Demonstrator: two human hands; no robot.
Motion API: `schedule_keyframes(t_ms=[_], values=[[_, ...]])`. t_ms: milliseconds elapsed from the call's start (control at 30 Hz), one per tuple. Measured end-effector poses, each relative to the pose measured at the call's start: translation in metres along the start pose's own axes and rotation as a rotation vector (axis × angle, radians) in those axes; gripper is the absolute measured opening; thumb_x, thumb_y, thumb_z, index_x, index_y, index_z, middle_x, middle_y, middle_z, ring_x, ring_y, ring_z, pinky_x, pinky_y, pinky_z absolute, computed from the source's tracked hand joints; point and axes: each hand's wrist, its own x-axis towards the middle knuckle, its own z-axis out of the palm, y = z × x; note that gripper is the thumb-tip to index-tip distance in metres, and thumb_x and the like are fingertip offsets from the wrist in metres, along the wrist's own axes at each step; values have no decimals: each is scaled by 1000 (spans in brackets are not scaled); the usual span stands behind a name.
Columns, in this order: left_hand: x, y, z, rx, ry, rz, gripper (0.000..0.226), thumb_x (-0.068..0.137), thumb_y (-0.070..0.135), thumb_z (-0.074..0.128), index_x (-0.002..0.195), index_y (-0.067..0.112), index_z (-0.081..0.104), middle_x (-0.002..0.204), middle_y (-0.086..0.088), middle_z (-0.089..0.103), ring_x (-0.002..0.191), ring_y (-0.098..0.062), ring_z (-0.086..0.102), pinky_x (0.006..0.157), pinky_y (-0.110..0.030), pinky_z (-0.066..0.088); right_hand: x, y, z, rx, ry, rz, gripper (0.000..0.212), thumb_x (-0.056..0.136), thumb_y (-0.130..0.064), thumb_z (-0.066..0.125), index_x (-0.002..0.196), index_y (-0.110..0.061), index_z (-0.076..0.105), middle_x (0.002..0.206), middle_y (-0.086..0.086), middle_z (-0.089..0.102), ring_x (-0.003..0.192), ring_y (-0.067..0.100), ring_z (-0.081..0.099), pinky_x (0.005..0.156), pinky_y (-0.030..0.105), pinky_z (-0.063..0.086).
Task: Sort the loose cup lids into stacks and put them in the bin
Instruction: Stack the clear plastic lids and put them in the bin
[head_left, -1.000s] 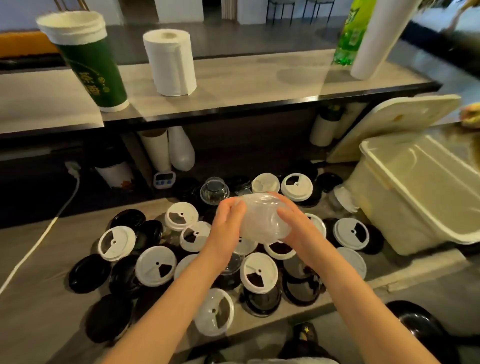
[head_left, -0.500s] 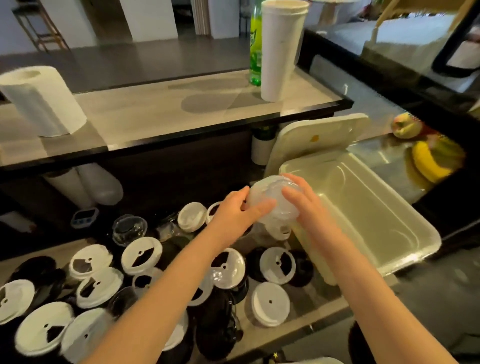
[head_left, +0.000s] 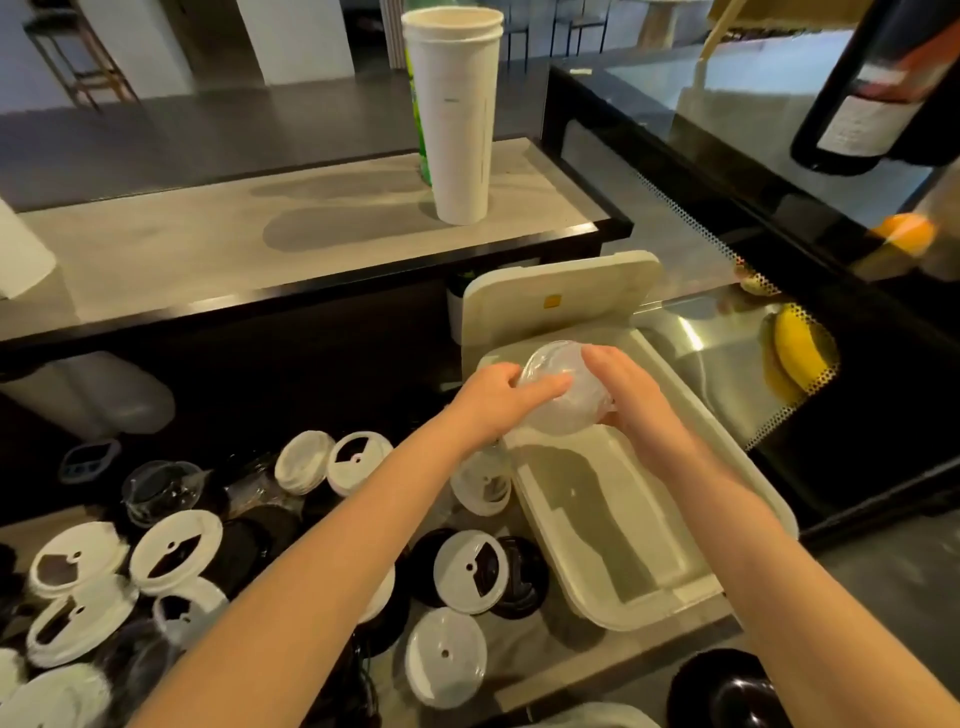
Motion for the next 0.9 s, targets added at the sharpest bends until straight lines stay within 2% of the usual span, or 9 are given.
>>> schedule_keyframes(t_ms=[100, 167, 267, 333, 433, 600, 733, 800, 900], values=[[13, -3, 7, 114, -27, -49, 70, 83, 64, 48, 137, 20, 45, 134, -3, 52, 116, -21, 54, 95, -37, 47, 14, 11, -4, 31, -30, 103, 52, 83, -53, 53, 121, -17, 57, 115, 3, 61, 97, 18, 63, 68, 27, 51], [16, -8, 9, 266, 70, -18, 76, 87, 62, 43, 146, 16, 31, 150, -5, 32, 133, -23, 37, 107, -39, 37, 30, 25, -4, 22, -16, 234, 53, 87, -54, 53, 127, -19, 52, 119, 4, 60, 101, 20, 61, 71, 29, 50], [10, -25, 4, 474, 198, 105, 74, 91, 55, 43, 149, 14, 23, 156, -5, 19, 142, -21, 20, 115, -39, 25, 55, 54, -2, -43, 29, 381, 53, 89, -55, 50, 127, -18, 50, 124, 5, 57, 109, 24, 57, 84, 37, 48], [6, -41, 2, 574, 164, 132, 78, 89, 56, 46, 151, 17, 15, 158, -2, 11, 146, -19, 9, 117, -41, 19, 66, 74, -3, -61, 26, 433, 57, 81, -62, 54, 121, -21, 54, 125, 6, 58, 111, 26, 56, 97, 44, 46], [3, -56, 2, 665, 67, 97, 85, 88, 58, 45, 152, 19, 4, 159, 0, 2, 146, -16, -1, 118, -41, 14, 79, 102, -3, -69, 17, 486, 84, 59, -76, 57, 123, -22, 52, 121, 5, 59, 105, 25, 58, 95, 47, 47], [4, -58, 2, 763, 72, 97, 87, 88, 61, 43, 151, 17, 4, 159, 1, 0, 146, -15, -4, 118, -44, 13, 82, 109, 16, -134, -14, 513, 59, 86, -57, 54, 126, -14, 49, 121, 10, 56, 107, 28, 56, 95, 40, 46], [5, -59, 1, 797, 72, 95, 87, 87, 63, 42, 151, 17, 4, 160, 1, 0, 146, -14, -3, 119, -42, 12, 80, 116, 22, -197, -27, 480, 50, 90, -57, 47, 119, -16, 51, 120, 12, 56, 106, 29, 56, 95, 39, 46], [5, -57, 1, 816, 70, 97, 87, 87, 63, 42, 151, 16, 5, 160, 1, 1, 146, -14, -2, 119, -42, 12, 80, 115, 22, -183, -39, 486, 49, 91, -54, 47, 122, -16, 49, 121, 12, 55, 106, 29, 55, 94, 40, 46], [5, -56, 1, 802, 71, 93, 87, 87, 63, 43, 151, 16, 6, 160, 0, 1, 146, -15, -1, 119, -41, 11, 76, 108, 24, 20, -28, 546, 41, 95, -42, 49, 125, -14, 46, 104, 6, 55, 89, 21, 56, 69, 32, 47]])
